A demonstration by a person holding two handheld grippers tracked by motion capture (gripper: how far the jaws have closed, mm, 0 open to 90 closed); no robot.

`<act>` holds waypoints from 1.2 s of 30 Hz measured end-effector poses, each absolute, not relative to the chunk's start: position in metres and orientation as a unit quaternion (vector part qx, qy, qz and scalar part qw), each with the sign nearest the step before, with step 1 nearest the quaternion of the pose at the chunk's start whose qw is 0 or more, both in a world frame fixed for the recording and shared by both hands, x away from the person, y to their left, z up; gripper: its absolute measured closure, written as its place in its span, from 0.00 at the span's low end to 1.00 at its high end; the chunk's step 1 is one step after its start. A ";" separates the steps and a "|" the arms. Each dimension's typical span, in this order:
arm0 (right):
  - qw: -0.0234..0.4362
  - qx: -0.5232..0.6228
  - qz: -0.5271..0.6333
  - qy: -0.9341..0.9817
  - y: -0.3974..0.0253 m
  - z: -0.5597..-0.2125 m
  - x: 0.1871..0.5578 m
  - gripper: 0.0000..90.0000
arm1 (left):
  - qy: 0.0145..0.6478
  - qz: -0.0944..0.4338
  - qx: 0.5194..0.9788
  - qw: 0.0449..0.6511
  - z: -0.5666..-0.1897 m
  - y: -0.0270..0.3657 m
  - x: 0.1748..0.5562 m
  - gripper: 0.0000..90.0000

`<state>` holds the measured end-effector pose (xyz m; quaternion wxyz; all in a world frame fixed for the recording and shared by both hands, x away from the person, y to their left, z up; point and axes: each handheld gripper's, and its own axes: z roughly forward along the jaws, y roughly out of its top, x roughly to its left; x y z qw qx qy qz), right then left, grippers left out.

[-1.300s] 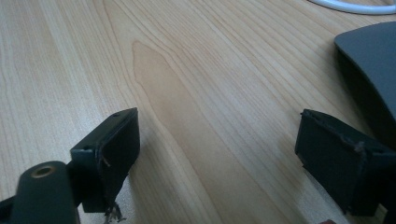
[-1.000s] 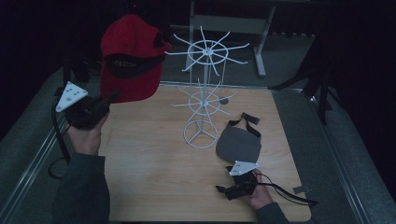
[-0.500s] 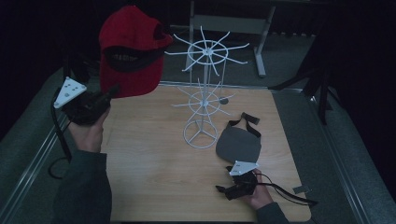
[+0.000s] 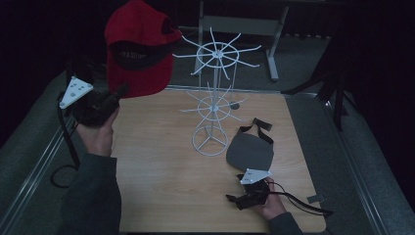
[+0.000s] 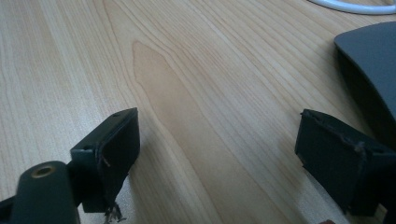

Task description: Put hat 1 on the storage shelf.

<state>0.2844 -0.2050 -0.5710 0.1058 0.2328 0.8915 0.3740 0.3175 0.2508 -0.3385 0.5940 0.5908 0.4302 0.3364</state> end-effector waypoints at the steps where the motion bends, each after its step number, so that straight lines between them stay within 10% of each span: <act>1: 0.106 0.233 0.374 0.891 -0.205 -0.571 0.284 0.15 | 0.428 0.335 0.589 0.598 -0.338 0.250 0.317 0.95; 36: 0.106 0.233 0.374 0.892 -0.205 -0.571 0.284 0.15 | 0.411 0.317 0.640 0.567 -0.364 0.254 0.321 0.95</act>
